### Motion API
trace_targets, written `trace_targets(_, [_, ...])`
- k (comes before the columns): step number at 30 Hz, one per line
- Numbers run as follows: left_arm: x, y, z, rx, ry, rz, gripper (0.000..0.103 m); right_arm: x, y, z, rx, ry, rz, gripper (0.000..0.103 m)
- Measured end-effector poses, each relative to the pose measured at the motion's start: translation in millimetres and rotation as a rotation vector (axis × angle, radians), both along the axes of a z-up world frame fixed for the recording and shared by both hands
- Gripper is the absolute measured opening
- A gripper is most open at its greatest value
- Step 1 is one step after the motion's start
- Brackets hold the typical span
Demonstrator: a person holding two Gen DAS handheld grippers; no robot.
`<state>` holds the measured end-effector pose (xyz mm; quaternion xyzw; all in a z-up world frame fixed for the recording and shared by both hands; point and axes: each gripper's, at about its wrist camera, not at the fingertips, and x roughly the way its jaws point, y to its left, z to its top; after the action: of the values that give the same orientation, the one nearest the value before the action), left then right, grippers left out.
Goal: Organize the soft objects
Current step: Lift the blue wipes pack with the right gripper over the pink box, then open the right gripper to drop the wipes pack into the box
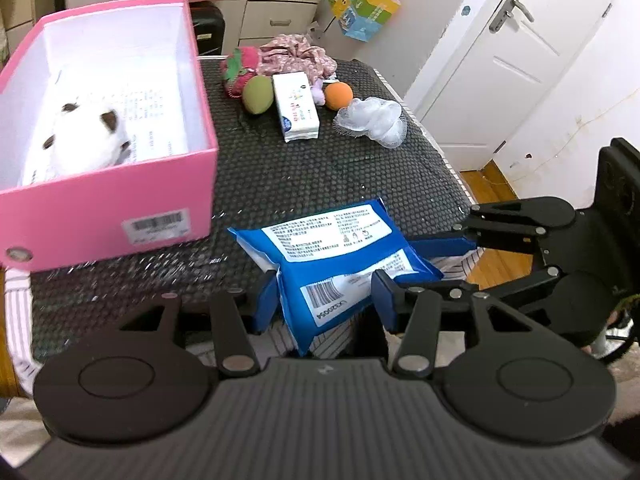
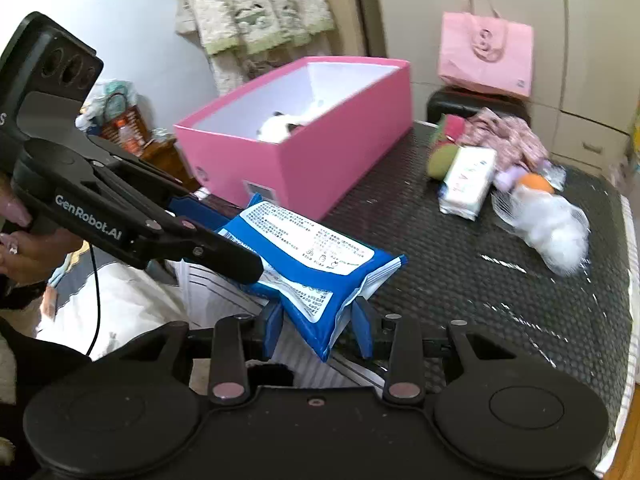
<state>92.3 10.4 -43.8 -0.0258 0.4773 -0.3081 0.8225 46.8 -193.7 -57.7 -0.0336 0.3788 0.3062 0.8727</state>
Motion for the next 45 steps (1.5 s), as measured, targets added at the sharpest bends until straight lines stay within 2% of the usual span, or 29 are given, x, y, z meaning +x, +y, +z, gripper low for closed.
trace_targets(6, [-6,31,11,-0.04,0.044,0.034,0.049,-1,21,13,-0.001,0.006,0.079,0.043])
trace_targets(15, [-18,59,33,-0.033,0.022,0.065,0.049,8,46,40,0.005,0.027,0.161,0.043])
trace_targets(19, [-17,69,42,-0.035,0.014,0.081,0.049,10,58,52,-0.012,0.006,0.186,0.043])
trace_targets(23, [-8,80,55,-0.034,-0.046,0.096,0.05,17,72,66,-0.033,-0.066,0.192,0.043])
trace_targets(27, [10,85,65,-0.016,-0.123,0.109,0.051,37,85,75,-0.039,-0.128,0.178,0.043])
trace_targets(32, [46,92,66,0.018,-0.208,0.128,0.051,84,97,75,-0.025,-0.116,0.152,0.043])
trace_targets(35, [75,100,65,0.001,-0.213,0.144,0.051,110,104,74,-0.02,-0.111,0.128,0.043])
trace_targets(40, [124,111,55,-0.035,-0.217,0.152,0.052,142,118,71,-0.067,-0.159,0.089,0.043])
trace_targets(45, [165,112,38,-0.027,-0.233,0.166,0.052,180,128,59,-0.105,-0.148,0.051,0.043])
